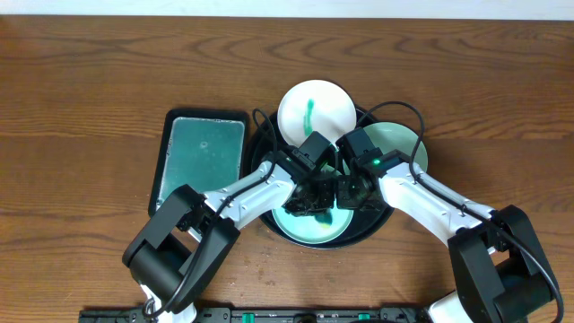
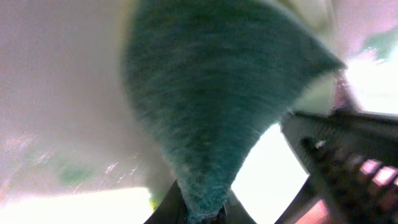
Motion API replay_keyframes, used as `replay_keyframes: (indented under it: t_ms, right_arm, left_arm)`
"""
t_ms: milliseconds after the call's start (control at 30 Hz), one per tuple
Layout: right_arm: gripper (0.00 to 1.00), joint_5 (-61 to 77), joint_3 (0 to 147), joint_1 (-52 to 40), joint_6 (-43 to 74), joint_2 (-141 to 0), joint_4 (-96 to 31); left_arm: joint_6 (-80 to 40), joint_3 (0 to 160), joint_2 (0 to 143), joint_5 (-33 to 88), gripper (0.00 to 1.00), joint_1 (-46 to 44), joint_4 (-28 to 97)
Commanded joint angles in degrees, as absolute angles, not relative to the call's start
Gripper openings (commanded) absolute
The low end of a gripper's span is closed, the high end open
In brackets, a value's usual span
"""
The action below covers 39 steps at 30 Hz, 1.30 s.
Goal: Clean dirty plates on tray and stack at the side
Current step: 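Scrub the front mint plate with the sponge in the left gripper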
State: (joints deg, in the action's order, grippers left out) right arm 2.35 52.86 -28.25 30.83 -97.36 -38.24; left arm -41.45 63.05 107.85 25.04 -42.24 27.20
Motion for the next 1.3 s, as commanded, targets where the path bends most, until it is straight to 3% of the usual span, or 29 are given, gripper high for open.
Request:
replay_keyframes:
  t_ms: [0,300,467,600,833,1267]
  right_arm:
    - [0.01,0.0,51.8,-28.2,32.1,-99.4,-38.2]
    - [0.01,0.0,51.8,-28.2,32.1,-99.4,-38.1]
    - [0.01,0.0,51.8,-28.2,32.1,-99.4,-38.2]
    - [0.01,0.0,51.8,-28.2,32.1,-99.4,-38.2]
    - [0.01,0.0,51.8,-28.2,32.1,-99.4,-38.2]
    - [0.01,0.0,51.8,-28.2,32.1,-99.4,-38.5]
  left_arm:
    - [-45.1,62.1,109.5,14.3,0.07,-42.6,36.3]
    - [-45.1,67.9,108.8,-9.1,0.07,-38.4,52.2]
    - [-39.6,69.4,108.8,-10.9,0.07,-36.7,50.0]
    - [-37.7,69.4,108.8,-4.3,0.07,-36.7,45.5]
    - [-37.8,68.4,109.3,21.7,0.08,-36.8,33.6]
    - [-39.0,68.4,113.1,39.5,0.07,-40.6,32.2]
